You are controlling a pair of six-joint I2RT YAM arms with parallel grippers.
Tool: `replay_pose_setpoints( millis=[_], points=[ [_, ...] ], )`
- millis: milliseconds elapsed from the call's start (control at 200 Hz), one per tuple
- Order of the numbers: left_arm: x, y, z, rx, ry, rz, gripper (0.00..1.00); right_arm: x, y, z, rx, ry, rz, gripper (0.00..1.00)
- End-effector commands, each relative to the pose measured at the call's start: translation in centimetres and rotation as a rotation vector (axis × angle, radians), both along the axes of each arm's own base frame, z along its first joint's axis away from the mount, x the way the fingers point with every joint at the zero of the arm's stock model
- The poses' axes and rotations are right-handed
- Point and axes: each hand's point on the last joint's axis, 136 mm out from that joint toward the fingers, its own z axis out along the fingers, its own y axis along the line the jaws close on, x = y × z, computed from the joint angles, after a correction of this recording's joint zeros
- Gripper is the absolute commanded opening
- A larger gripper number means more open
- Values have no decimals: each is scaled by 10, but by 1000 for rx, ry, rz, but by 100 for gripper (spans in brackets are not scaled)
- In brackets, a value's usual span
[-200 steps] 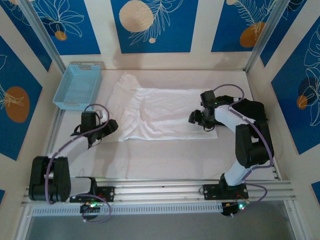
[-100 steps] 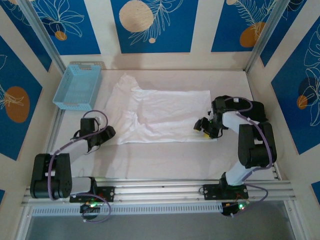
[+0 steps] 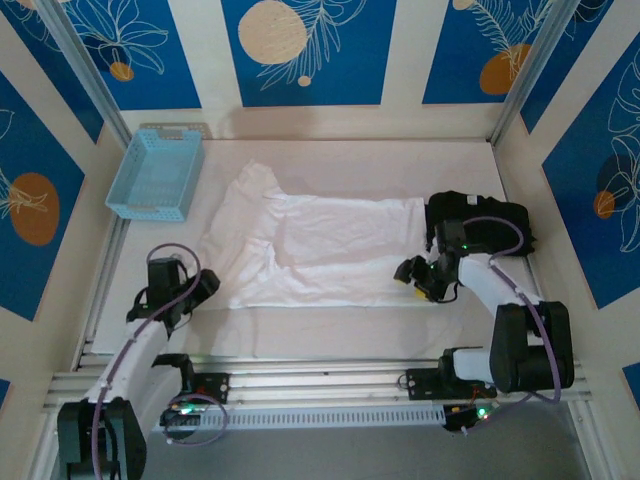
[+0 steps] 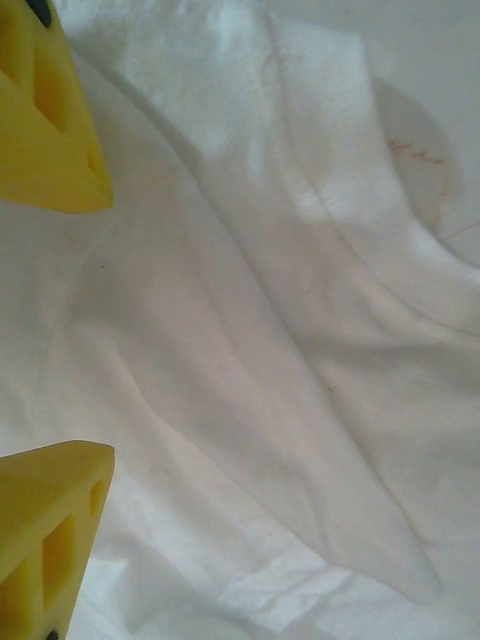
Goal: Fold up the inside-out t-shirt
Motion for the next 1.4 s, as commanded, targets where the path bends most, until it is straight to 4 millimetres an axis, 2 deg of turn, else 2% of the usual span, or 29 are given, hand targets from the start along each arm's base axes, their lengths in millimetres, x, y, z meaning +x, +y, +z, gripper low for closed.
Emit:
replay_pose_setpoints(
  millis=[0, 125, 155, 175, 220, 275, 400, 585, 680, 810, 975, 1210, 1395],
  points=[
    [36, 3, 34, 9, -82, -11, 63, 56, -2, 40, -51, -223, 17, 62],
    [84, -9, 69, -31, -169, -77, 65, 114, -15, 51, -177, -338, 18, 64],
    [94, -11, 74, -38, -190, -83, 65, 129, -21, 55, -204, -358, 11, 65],
    [101, -11, 77, -41, -201, -84, 65, 136, -24, 49, -220, -345, 11, 65],
    [113, -14, 81, -54, -218, -87, 65, 155, -32, 49, -258, -344, -9, 65],
    [126, -17, 84, -69, -231, -94, 65, 176, -38, 45, -284, -339, -15, 65],
    [150, -26, 83, -95, -229, -121, 65, 210, -55, 27, -353, -269, -31, 64],
    [169, -38, 78, -112, -218, -160, 65, 251, -63, 9, -360, -213, -9, 64],
    [172, -41, 76, -112, -212, -172, 65, 261, -66, -7, -367, -149, -1, 64],
    [175, -43, 73, -113, -210, -176, 65, 272, -66, -13, -362, -109, 16, 63],
    [177, -45, 71, -119, -208, -183, 65, 265, -70, -26, -380, -16, 10, 62],
    [180, -45, 70, -113, -208, -192, 65, 258, -68, -35, -364, 30, 18, 61],
    [188, -46, 72, -109, -213, -198, 65, 265, -65, -37, -339, 36, 29, 53]
  ],
)
